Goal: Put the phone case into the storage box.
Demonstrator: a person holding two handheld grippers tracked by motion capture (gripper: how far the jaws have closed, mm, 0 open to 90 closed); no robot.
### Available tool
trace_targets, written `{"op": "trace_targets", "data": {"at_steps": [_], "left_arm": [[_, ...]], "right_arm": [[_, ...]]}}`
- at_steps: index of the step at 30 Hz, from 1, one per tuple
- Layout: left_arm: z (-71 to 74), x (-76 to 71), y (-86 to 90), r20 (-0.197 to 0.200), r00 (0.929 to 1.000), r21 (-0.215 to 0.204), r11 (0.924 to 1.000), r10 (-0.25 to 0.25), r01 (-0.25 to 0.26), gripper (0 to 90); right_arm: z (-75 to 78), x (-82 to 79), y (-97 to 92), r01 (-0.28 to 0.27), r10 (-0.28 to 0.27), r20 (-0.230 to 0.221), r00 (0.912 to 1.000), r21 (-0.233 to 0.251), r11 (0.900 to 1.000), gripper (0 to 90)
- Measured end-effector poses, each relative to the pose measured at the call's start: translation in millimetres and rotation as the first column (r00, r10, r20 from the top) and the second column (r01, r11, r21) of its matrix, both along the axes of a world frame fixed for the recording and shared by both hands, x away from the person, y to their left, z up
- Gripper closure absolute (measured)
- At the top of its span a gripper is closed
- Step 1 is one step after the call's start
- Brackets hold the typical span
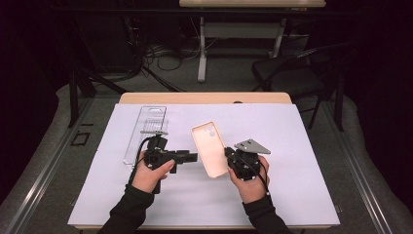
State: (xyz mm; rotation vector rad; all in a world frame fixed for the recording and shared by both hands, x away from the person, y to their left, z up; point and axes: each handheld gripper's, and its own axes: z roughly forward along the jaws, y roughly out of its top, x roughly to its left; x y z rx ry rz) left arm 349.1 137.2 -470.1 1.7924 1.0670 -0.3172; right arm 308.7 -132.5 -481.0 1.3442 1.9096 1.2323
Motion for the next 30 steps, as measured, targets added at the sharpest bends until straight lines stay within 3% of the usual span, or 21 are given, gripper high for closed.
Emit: {"op": "trace_targets", "data": {"at_steps": [4, 5, 6, 9, 30], "left_arm": [[-2.1, 0.4, -1.6, -0.028, 0.9996, -0.008, 0.9999, -0.009, 0.008, 47.9], [-3.0, 0.3, -2.2, -0.055, 0.9985, -0.014, 0.9999, -0.005, 0.004, 48.6], [-5.8, 1.1, -2.4, -0.109, 0.9940, -0.031, 0.9995, -0.009, 0.006, 48.9], [-7.8, 1.6, -2.7, -0.135, 0.9909, -0.039, 0.9992, -0.008, 0.002, 50.1], [-8.5, -0.6, -6.6, -0.174, 0.9845, -0.051, 0.9986, -0.021, 0.012, 59.2]], "right_arm": [[0.5, -1.7, 1.7, -0.009, 0.009, 0.006, 0.9999, -0.003, 1.0000, 87.2], [0.2, -2.2, 2.5, -0.010, 0.010, 0.011, 0.9999, 0.002, 0.9999, 87.2], [0.2, -2.8, 3.3, -0.010, 0.010, 0.010, 0.9999, 0.004, 0.9999, 87.2], [0.2, -3.5, 3.9, -0.021, 0.021, 0.011, 0.9997, -0.006, 0.9998, 87.1], [3.0, -9.4, 12.1, -0.043, 0.043, 0.033, 0.9986, 0.026, 0.9987, 87.2]]}}
